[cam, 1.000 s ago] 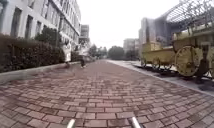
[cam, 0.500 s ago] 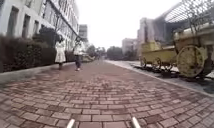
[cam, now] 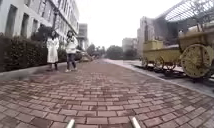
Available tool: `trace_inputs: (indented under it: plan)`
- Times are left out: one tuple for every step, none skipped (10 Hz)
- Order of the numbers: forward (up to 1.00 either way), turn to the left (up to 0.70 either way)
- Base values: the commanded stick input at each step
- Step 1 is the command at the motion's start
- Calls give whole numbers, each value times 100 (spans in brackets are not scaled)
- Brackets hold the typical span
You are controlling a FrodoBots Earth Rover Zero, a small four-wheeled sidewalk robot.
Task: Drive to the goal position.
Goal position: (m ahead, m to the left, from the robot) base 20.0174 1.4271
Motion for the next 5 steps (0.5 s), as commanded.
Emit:
trace_inputs:
  plan:
    - [70,-13]
    - [70,-13]
    - [70,-14]
    - [70,-14]
    - [70,-14]
